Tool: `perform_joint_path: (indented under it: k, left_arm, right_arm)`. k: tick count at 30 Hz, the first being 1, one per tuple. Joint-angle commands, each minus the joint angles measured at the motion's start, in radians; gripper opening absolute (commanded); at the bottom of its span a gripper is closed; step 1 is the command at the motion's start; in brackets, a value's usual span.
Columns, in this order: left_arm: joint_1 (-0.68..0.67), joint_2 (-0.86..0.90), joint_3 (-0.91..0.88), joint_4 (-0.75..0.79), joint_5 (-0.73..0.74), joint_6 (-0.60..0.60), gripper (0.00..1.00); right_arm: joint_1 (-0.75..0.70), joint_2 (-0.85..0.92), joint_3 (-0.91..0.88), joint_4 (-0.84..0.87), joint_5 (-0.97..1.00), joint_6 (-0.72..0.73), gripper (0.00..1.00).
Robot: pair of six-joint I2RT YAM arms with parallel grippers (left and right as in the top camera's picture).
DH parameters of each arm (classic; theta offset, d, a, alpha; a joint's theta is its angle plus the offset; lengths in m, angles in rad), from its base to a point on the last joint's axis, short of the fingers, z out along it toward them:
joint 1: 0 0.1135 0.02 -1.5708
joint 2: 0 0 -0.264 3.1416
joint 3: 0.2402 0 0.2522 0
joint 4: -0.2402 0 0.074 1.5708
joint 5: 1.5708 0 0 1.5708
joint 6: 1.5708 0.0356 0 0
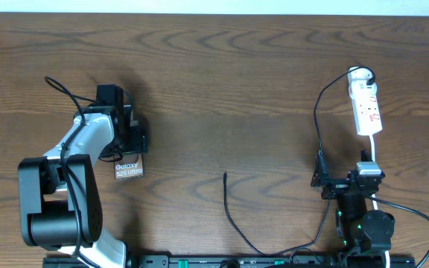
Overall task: Plug charger to phone and switch on socket
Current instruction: 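Lift the silver phone upward with the left gripper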
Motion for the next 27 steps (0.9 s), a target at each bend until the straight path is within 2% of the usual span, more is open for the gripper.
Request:
perform_joint_path:
  k: [1,20,27]
  left_arm:
    - [0.003,0.039,-0.04,-0.002,0.029,0.006,0.78]
    - [0.003,0.039,-0.04,-0.002,0.029,0.006,0.67]
    - [0.003,0.039,-0.04,-0.002,0.029,0.006,0.58]
  right_arm:
    - [0.01,-0.005,-0.001,-0.005,0.005,0.01,0.99]
    - [0.01,-0.005,-0.001,-0.005,0.005,0.01,0.99]
    - [0.01,-0.005,-0.001,-0.005,0.005,0.01,0.99]
